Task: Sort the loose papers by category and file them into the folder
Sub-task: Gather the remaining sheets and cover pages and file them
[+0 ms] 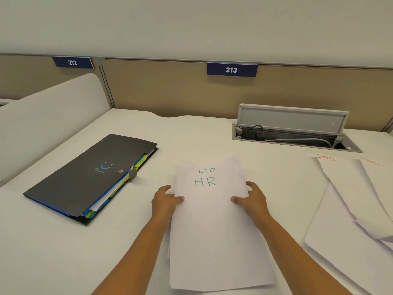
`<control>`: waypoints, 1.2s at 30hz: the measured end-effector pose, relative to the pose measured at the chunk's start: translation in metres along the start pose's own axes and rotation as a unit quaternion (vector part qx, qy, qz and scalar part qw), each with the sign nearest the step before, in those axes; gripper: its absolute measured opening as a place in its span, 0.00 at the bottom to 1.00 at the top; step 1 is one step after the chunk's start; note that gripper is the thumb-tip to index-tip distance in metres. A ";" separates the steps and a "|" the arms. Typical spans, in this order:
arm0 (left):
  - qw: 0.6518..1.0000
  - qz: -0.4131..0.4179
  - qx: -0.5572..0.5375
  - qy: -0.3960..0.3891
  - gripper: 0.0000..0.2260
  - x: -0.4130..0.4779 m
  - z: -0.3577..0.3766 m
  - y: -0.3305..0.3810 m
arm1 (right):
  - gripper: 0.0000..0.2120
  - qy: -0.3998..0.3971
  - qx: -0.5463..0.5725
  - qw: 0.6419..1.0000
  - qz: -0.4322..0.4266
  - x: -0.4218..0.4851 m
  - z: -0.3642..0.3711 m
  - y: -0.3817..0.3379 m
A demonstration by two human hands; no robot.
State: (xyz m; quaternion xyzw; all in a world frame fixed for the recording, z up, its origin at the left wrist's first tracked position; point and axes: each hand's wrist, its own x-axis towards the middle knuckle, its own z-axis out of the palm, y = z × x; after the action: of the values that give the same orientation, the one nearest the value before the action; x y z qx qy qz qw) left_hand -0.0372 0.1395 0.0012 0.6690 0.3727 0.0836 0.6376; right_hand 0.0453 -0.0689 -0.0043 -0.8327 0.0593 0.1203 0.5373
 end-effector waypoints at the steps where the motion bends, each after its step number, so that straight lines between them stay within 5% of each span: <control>1: 1.000 0.001 -0.004 -0.005 0.24 0.001 0.000 0.002 | 0.27 -0.002 0.010 1.000 -0.015 -0.001 0.000 -0.001; 9: 0.973 0.185 -0.135 0.016 0.05 -0.011 0.001 0.067 | 0.07 0.049 0.201 0.964 -0.168 -0.008 -0.014 -0.060; 14: 0.944 0.277 -0.179 -0.004 0.03 -0.018 -0.002 0.099 | 0.06 0.058 0.278 0.928 -0.243 -0.015 -0.023 -0.094; 21: 0.963 0.229 -0.129 -0.057 0.06 -0.007 0.005 0.060 | 0.09 0.034 0.210 0.958 -0.193 -0.012 -0.004 -0.062; 36: 0.957 0.255 -0.137 0.002 0.05 0.001 -0.017 0.052 | 0.13 0.005 0.151 0.972 -0.180 -0.008 0.016 -0.067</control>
State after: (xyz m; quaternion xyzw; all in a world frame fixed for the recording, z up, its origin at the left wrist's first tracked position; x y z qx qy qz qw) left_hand -0.0265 0.1584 0.0515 0.6477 0.1760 0.2949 0.6801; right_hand 0.0506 -0.0265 0.0501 -0.7394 -0.0714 0.0071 0.6694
